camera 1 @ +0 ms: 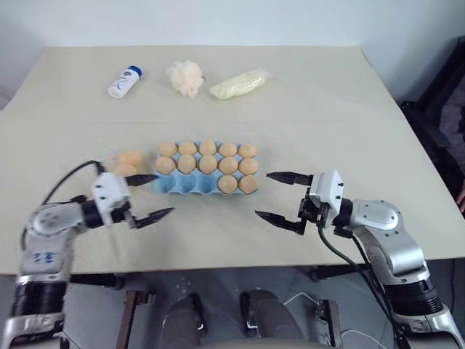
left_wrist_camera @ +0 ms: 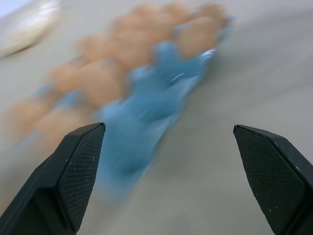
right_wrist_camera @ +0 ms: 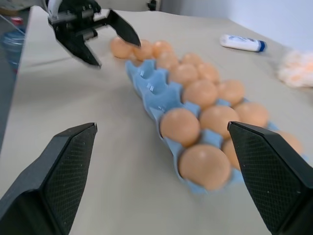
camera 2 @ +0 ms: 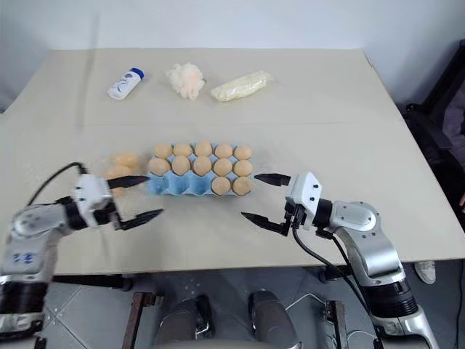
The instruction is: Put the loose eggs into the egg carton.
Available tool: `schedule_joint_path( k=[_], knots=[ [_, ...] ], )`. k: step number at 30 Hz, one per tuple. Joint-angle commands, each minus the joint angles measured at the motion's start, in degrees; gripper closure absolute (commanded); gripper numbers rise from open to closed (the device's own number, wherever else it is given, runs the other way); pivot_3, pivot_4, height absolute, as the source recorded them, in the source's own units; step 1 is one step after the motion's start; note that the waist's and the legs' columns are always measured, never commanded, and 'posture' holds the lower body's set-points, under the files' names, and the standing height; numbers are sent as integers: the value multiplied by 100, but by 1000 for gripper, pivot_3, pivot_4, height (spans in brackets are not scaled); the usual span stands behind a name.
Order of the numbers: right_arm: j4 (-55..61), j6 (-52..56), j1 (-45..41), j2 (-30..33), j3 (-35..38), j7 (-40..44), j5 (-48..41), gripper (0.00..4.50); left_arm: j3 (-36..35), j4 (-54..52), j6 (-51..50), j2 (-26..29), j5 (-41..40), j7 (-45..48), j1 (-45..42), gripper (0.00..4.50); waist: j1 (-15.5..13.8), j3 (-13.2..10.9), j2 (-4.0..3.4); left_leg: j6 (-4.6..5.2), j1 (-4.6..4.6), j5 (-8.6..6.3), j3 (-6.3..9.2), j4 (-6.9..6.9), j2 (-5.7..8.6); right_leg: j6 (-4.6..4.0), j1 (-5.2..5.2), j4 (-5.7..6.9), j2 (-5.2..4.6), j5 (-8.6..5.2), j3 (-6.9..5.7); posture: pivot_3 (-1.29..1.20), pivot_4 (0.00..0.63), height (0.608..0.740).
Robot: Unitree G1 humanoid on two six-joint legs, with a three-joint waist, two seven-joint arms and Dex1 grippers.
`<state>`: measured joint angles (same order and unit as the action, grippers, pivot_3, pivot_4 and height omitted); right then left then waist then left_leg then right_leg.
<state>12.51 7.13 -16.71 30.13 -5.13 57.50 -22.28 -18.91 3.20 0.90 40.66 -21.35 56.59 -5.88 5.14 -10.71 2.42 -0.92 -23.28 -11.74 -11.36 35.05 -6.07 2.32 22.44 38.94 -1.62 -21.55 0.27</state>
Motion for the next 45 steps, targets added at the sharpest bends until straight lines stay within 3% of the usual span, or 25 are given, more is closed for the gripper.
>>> schedule_joint_path(
  k=[1, 6, 13, 18, 26, 33, 36, 41, 45],
  knots=[
    [-49, -175, -185, -116, -46, 200, -139, 0, -997, -397, -223, -99, -484, -487, 696, 43, -23, 1, 3, 3, 0, -2, 0, 1, 1, 1, -2, -3, -2, 0, 0, 0, 150, 740],
    [-241, -351, -332, -256, -125, 416, -155, 0, -1557, -1249, -421, -572, -816, -880, 1920, 43, -45, 3, 5, 11, -3, -44, -2, -3, 8, 2, -8, -25, -19, 1, -8, 0, 150, 740],
    [-480, -618, -457, -404, -155, 501, -55, 0, -1777, -1164, -376, -1121, -711, -1536, 2396, 43, -16, 6, 10, 15, 0, -50, 5, -1, 8, -4, -12, -32, -18, 5, -11, 0, 150, 740],
    [-471, -573, -454, -402, -156, 494, -42, 0, -1414, -1009, -291, -1135, -342, -1972, 1850, 43, -35, 6, 11, 17, -2, -52, 5, -4, 9, -5, -12, -37, -18, 5, -12, 0, 150, 740],
    [-364, -470, -416, -385, -167, 452, -43, 0, -780, 121, -146, -1030, 353, -2497, 519, 43, -17, 9, 14, 22, -3, -55, 4, -6, 9, -2, -14, -43, -14, 8, -13, 0, 150, 740],
    [-385, -459, -476, -406, -151, 394, -22, 0, -400, 813, -231, -1148, 343, -2494, -59, 43, -21, 9, 14, 27, -4, -40, -6, -6, -3, -3, -8, -41, 3, 6, -5, 0, 150, 740],
    [-342, -461, -428, -418, -175, 357, -15, 0, -384, 843, -230, -1146, 321, -2534, -27, 568, -30, 9, 14, 11, -3, -31, -11, -5, -5, -3, -5, -40, 5, 6, -1, 0, 150, 740],
    [-333, -474, -384, -416, -178, 329, -13, 0, -466, 754, -78, -1105, 208, -2357, 157, 2134, -27, 9, 14, 8, -2, -32, -11, -3, -5, -2, -6, -38, 3, 6, 0, 0, 150, 740],
    [-348, -499, -352, -419, -194, 313, 9, 0, -642, 547, 286, -990, -138, -1746, 447, 2134, -19, 9, 14, 2, -2, -36, -11, -6, -6, -3, -5, -39, 4, 6, -1, 0, 150, 740]
  ],
)
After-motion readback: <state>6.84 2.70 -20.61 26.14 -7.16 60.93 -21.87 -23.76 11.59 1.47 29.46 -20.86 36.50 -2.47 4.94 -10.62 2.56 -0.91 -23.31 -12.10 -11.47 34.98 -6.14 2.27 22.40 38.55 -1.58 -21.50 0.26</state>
